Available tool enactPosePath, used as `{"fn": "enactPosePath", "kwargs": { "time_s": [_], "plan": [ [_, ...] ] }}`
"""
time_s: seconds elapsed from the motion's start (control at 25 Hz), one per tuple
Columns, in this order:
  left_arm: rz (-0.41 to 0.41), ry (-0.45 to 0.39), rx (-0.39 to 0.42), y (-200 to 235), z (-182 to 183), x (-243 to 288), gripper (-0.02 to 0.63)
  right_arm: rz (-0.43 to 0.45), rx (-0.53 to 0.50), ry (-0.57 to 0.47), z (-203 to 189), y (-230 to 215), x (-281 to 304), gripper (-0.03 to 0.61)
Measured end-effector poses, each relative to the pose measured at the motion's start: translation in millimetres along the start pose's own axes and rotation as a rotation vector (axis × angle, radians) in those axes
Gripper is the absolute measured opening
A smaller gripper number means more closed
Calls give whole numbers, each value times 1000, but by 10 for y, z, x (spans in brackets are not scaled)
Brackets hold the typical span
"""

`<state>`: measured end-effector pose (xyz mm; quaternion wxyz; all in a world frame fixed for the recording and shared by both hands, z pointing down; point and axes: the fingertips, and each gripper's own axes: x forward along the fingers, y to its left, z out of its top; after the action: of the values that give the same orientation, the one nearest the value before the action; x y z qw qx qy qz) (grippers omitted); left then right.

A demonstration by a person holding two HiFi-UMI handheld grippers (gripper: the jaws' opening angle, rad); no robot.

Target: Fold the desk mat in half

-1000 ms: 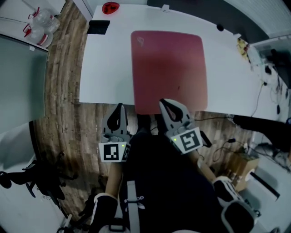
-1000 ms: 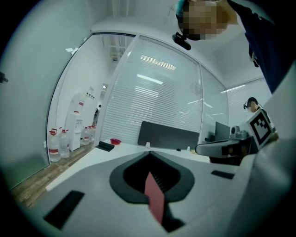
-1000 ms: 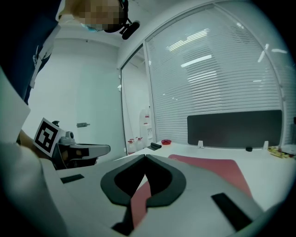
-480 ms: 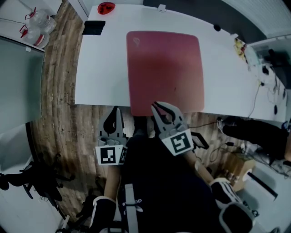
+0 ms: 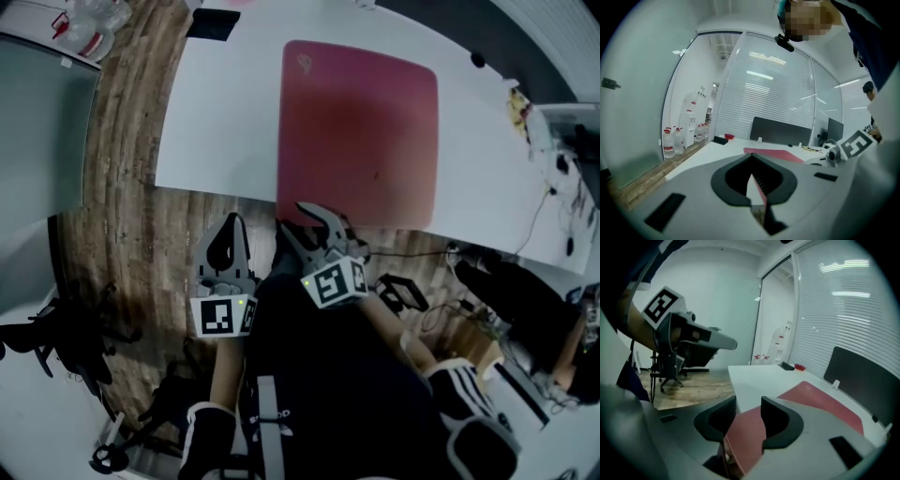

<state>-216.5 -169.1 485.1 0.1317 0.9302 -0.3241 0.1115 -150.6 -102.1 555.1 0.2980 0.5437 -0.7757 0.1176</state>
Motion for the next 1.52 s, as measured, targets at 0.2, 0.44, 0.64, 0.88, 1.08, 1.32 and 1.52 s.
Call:
{"fn": "enactPosePath", "kwargs": {
  "time_s": [0.2,0.44,0.64,0.88,1.08,1.32,1.52],
  "plan": [
    [26,24,-32,18,-115,-31,3,19,-189,87,-293,212,229,178],
    [44,58,-56,30,-234,-64,3,17,-371,154,-510,322,359,208],
    [51,60,-57,28,-250,-73,3,-22,-531,227,-700,323,410,210],
    [40,70,-49,-37,-275,-74,3,-65,-657,261,-770,315,481,212],
    [24,67,-46,-45,-262,-47,3,-71,-697,274,-803,339,492,212],
    [-6,57,-43,-95,-237,-9,3,-85,-666,222,-686,303,460,212],
    [-33,66,-49,-120,-240,26,3,-55,-636,203,-610,365,370,107]
  ]
}}
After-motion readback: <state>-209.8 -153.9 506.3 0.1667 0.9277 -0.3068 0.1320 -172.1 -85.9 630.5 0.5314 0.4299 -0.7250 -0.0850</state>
